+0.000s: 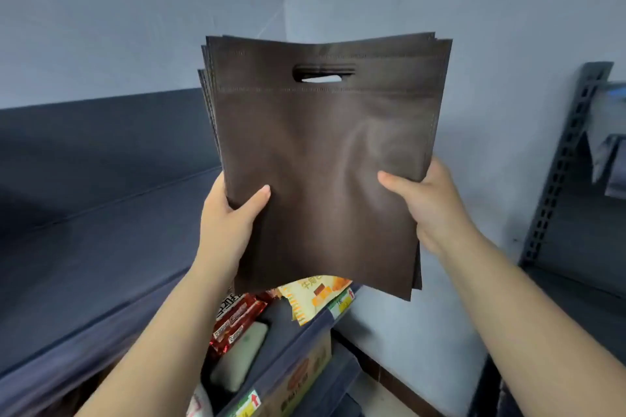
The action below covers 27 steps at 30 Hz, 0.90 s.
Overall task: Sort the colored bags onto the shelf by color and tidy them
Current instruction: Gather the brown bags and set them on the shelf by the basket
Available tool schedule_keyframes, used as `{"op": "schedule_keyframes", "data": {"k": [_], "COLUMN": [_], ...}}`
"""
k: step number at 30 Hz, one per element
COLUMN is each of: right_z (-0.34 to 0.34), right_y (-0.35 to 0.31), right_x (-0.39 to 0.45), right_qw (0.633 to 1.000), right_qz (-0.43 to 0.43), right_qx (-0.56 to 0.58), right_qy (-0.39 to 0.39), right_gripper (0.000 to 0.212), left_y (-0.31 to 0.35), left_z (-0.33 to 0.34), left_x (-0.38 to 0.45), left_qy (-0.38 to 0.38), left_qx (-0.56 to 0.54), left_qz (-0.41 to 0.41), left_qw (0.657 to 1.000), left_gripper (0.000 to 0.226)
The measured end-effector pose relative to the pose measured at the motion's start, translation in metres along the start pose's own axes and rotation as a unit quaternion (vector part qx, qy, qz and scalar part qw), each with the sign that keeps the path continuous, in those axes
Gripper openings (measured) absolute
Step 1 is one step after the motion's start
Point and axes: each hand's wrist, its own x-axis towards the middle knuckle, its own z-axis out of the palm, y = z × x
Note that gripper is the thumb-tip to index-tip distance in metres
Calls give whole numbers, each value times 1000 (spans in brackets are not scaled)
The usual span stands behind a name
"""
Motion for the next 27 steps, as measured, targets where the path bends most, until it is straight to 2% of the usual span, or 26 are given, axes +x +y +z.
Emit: {"op": "schedule_keyframes", "data": {"k": [3,6,10,12,14,18,22,27], "right_z": [52,110,169,185,198,221,232,234], "right_y": [-36,-55,-40,-18,5,11,3,18], "right_x": [25,43,63,66,62,62,73,72], "right_qw": [995,985,973,962,952,950,948,949], "right_qz": [-57,-86,-78,-44,-23,-29,-27,-6], "right_qx": [56,97,51,15,-2,29,70,74], "right_qy": [-54,-113,-209,-268,-306,-308,-309,-306], "right_gripper": [39,39,47,62,61,51,49,42], "left_y": [47,78,85,76,62,62,75,66], "left_z": [-38,-86,-157,-180,-191,-193,-204,-205], "left_x": [25,48,59,55,51,57,65,59], "left_qy": [49,93,53,66,116,207,222,257], "left_qx": [24,38,50,55,59,70,34,88], "left_qz": [61,75,-4,-9,8,37,44,18], "left_qw": [997,992,997,996,991,975,974,962], "left_gripper": [25,28,65,60,47,33,32,29]}}
